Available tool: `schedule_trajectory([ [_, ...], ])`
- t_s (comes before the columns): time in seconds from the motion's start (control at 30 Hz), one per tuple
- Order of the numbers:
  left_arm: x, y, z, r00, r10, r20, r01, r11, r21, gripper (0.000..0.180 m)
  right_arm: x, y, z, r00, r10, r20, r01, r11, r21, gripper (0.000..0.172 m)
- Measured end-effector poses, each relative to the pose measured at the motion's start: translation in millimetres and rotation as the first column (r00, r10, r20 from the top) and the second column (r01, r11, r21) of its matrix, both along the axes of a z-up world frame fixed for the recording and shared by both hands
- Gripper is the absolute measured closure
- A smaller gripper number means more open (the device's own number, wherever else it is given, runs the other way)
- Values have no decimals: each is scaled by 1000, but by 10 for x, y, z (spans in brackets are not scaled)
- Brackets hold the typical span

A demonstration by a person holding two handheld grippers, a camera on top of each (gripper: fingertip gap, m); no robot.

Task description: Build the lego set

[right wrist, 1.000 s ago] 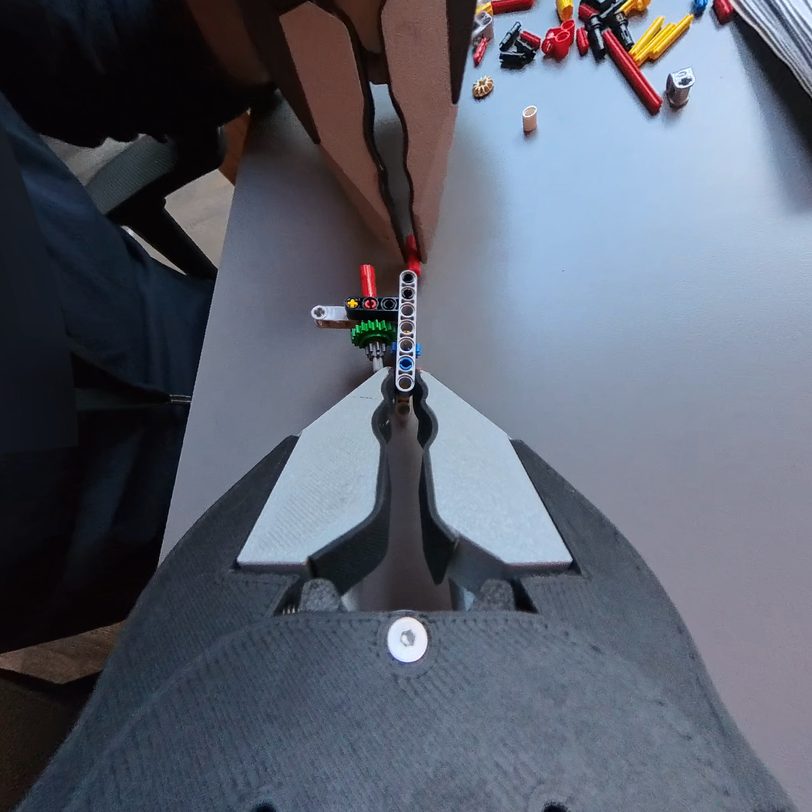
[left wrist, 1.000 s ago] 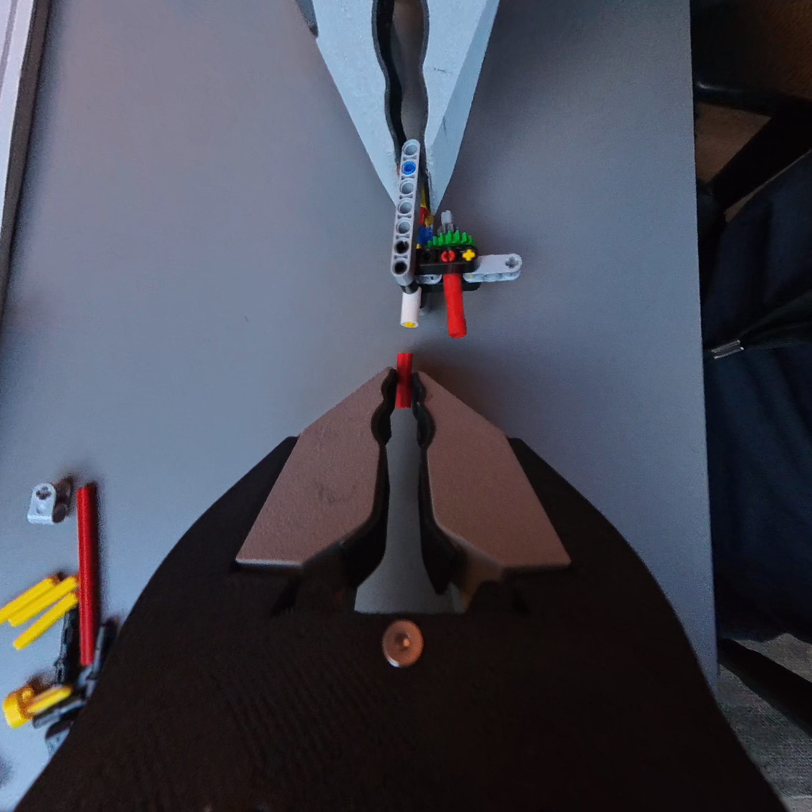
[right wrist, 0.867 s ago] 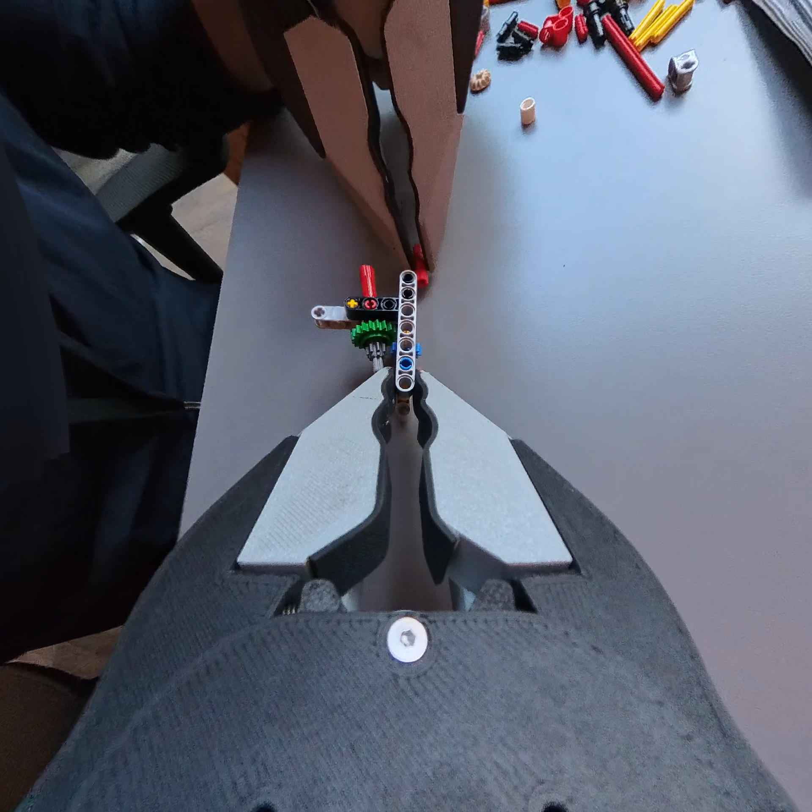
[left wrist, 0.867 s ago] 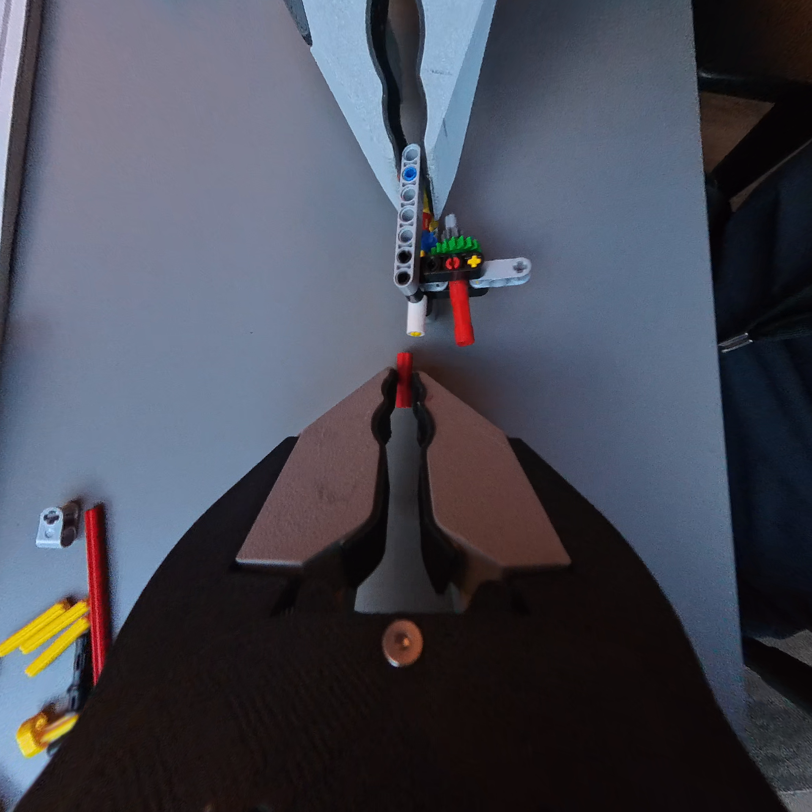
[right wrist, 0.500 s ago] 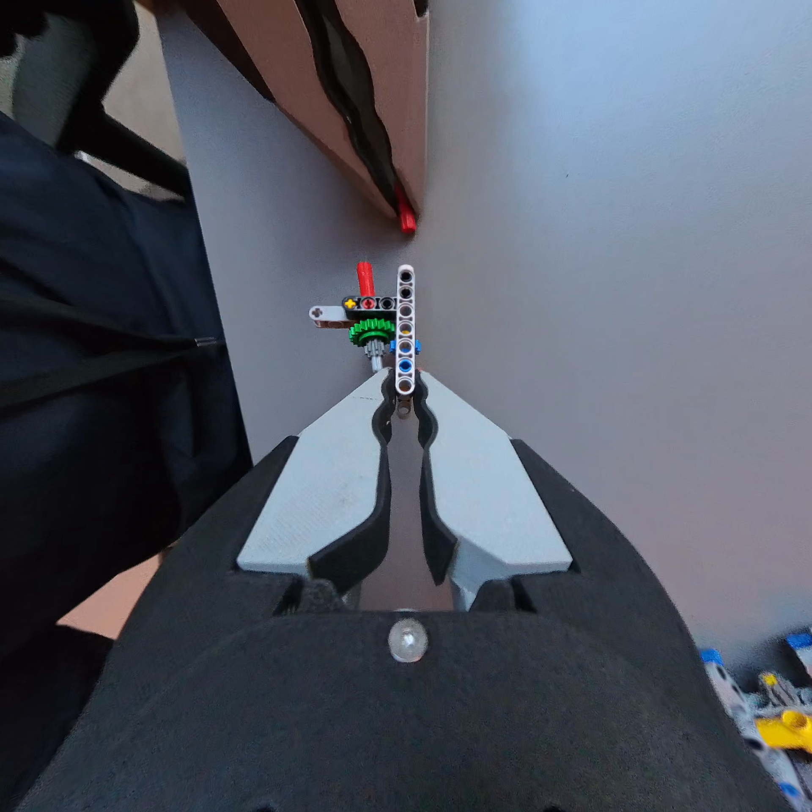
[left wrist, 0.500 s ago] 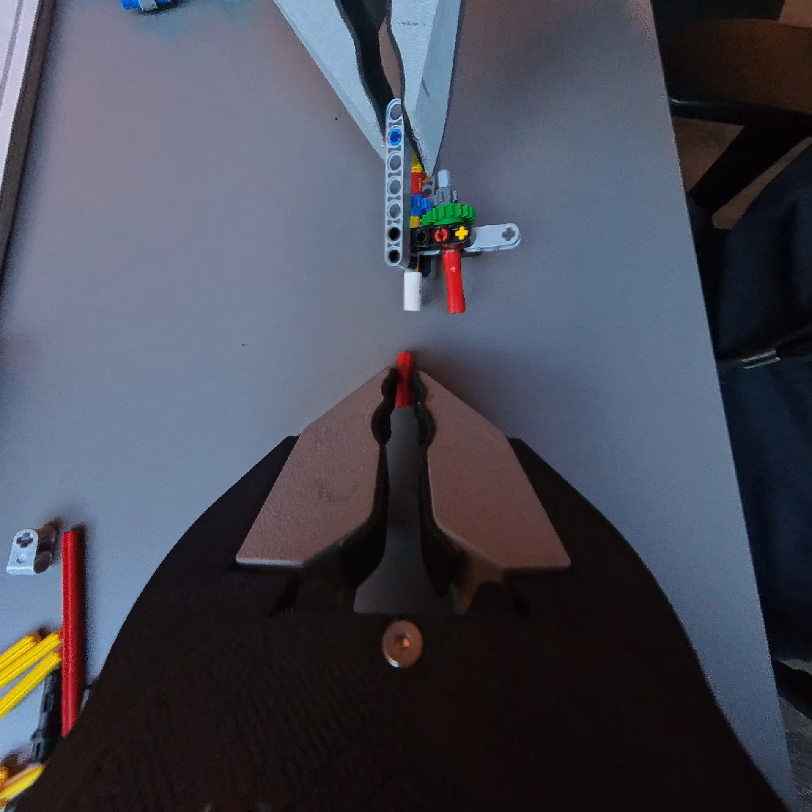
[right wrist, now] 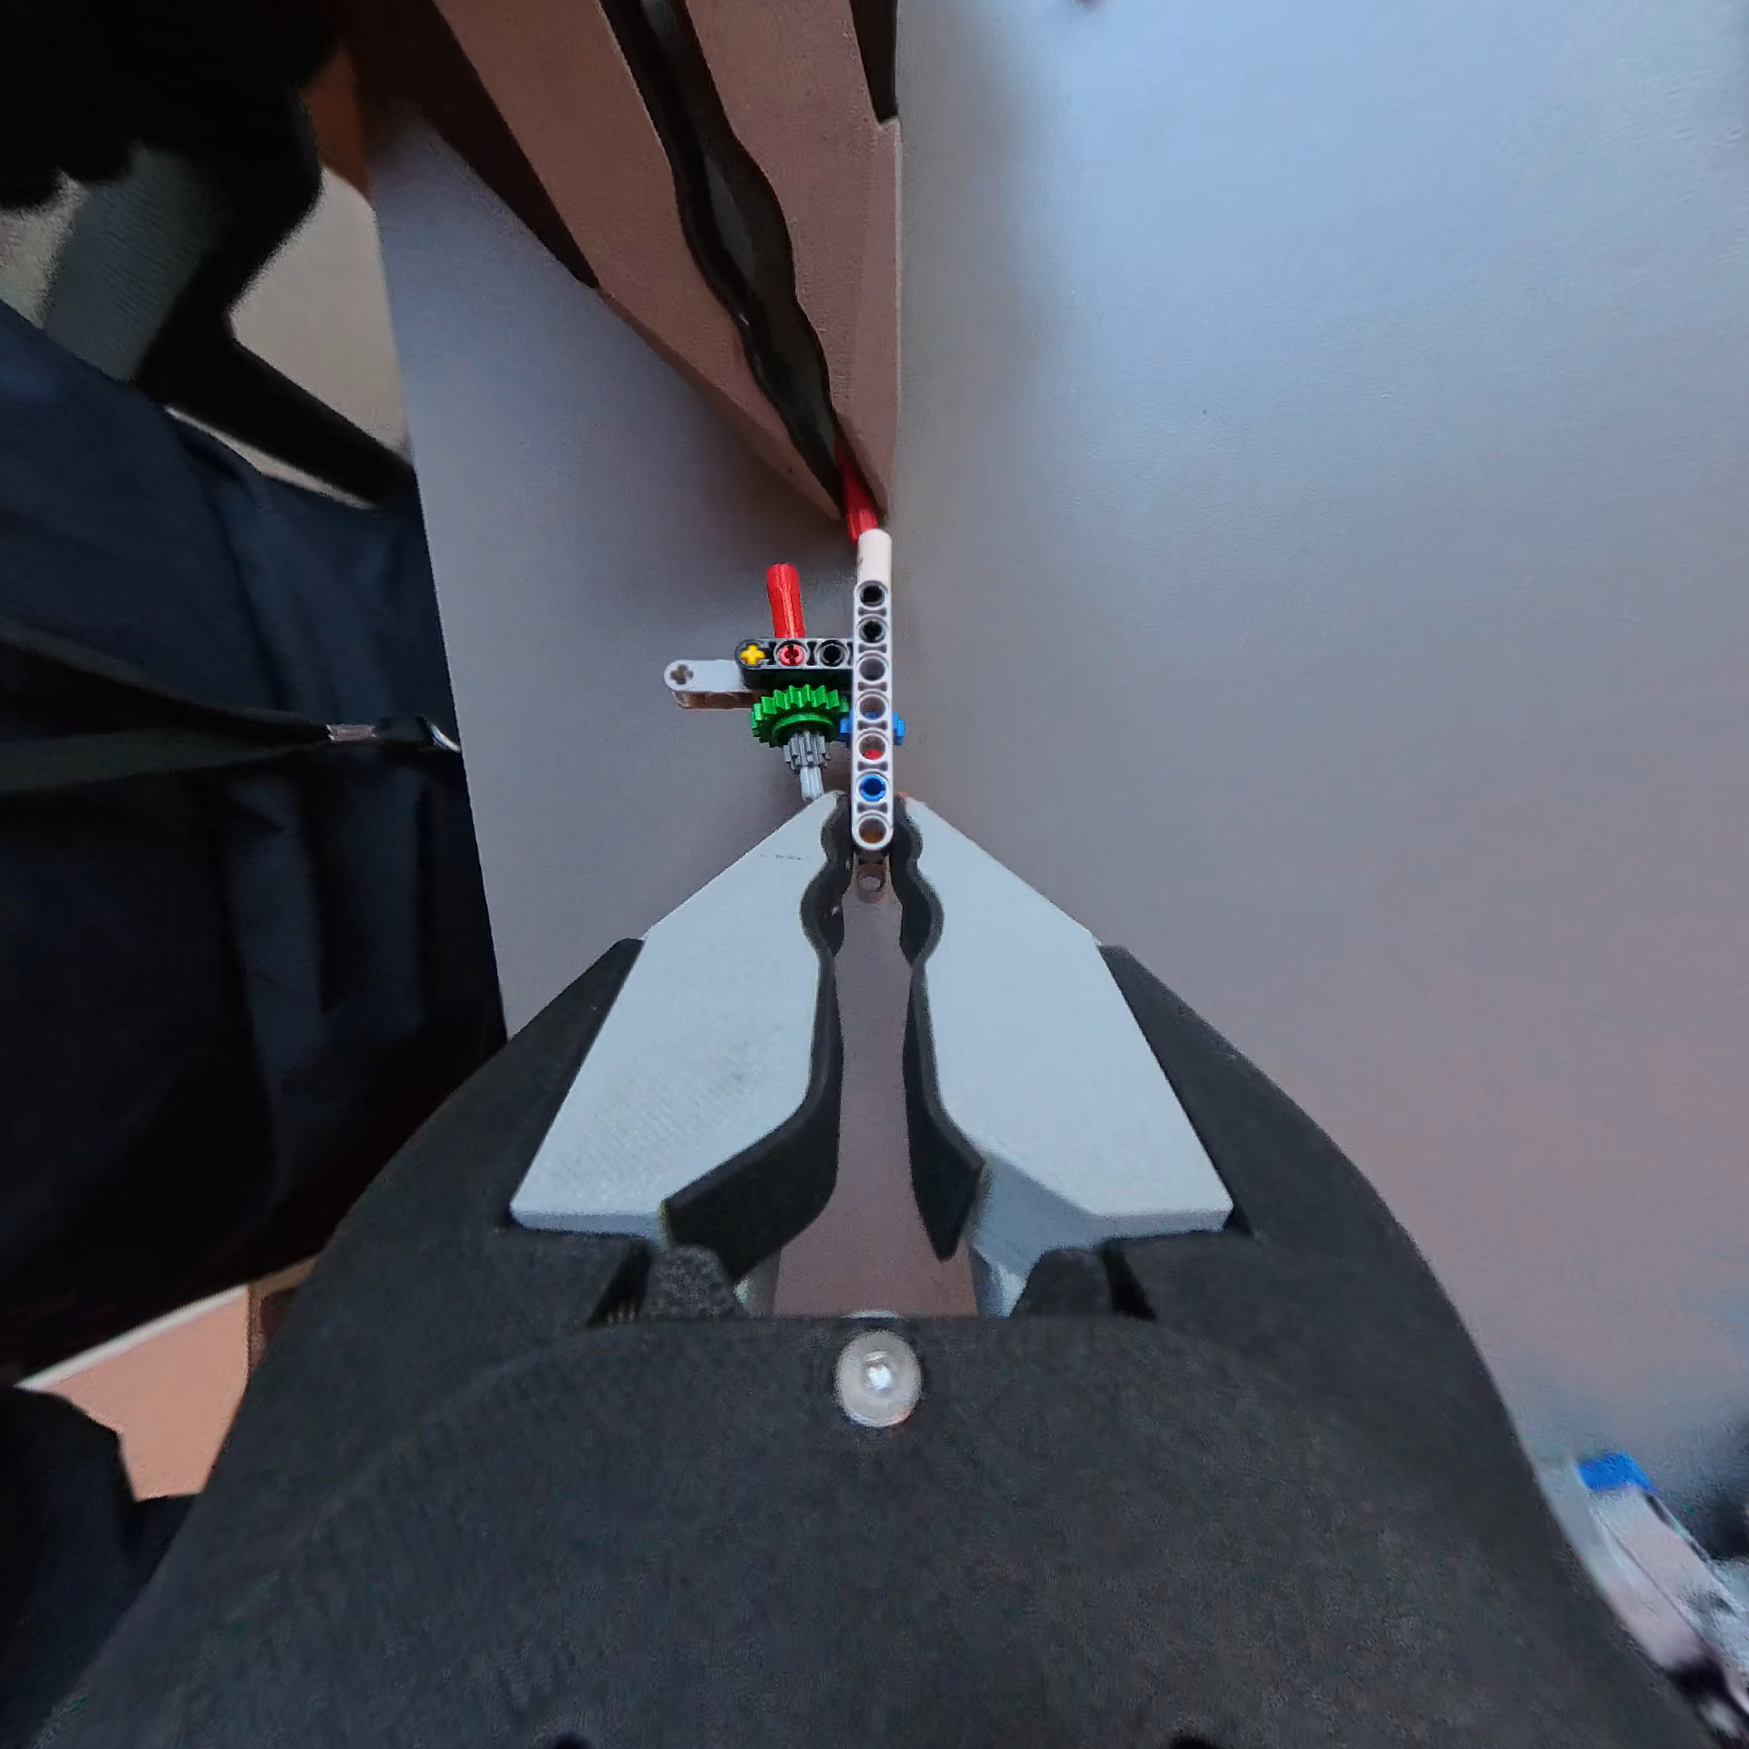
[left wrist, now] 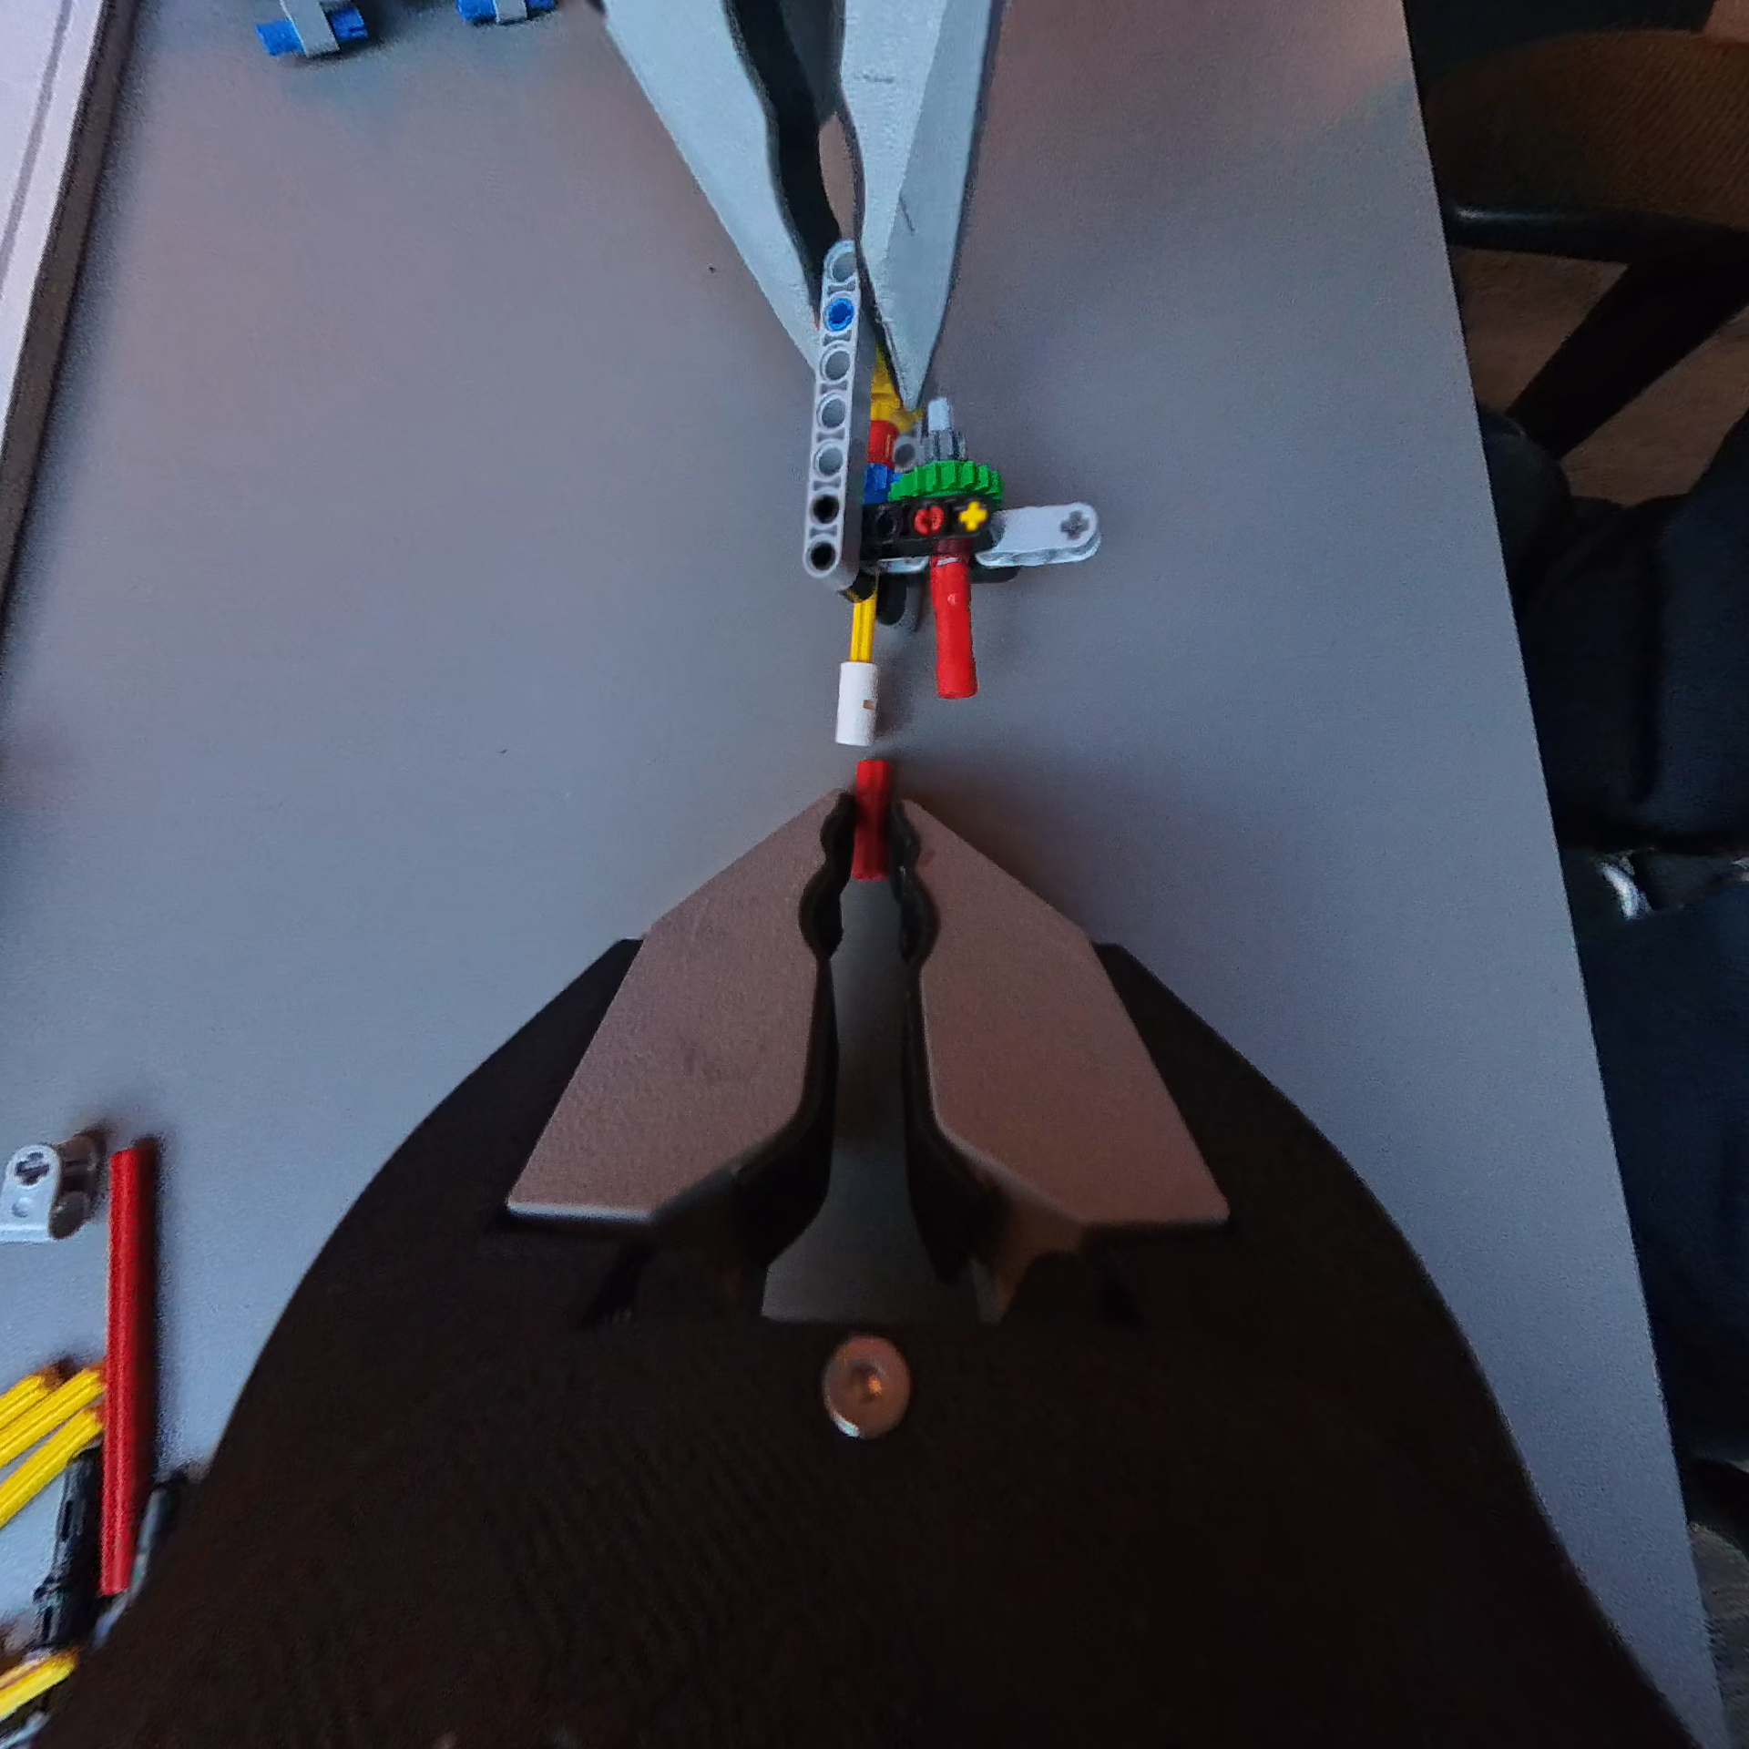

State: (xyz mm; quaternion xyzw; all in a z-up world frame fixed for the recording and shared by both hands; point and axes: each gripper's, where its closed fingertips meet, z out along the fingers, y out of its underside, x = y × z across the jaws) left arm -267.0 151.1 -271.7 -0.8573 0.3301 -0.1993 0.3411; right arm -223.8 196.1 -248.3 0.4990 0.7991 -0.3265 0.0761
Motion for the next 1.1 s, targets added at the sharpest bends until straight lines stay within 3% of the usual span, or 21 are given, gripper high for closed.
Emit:
schedule_trajectory([
  [0.2,9,-20,8,999,-20,27,21,999,-24,173,29,79,-65,982,-87,-168,62,987,-148,168],
  [0.37,-25,38,26,1000,-3,18,3,1000,-27,149,24,123,-87,964,-116,-240,62,973,-223,168],
  [0.47,-99,72,31,1000,20,-5,-20,999,-28,147,39,131,-85,960,-96,-263,41,977,-208,168],
  [0.7,7,170,235,989,30,143,-25,999,-36,163,35,129,-84,957,-96,-275,36,976,-215,168],
  [1.1,121,233,97,989,1,151,16,994,-113,180,-17,78,-84,949,-93,-303,39,983,-180,168],
])
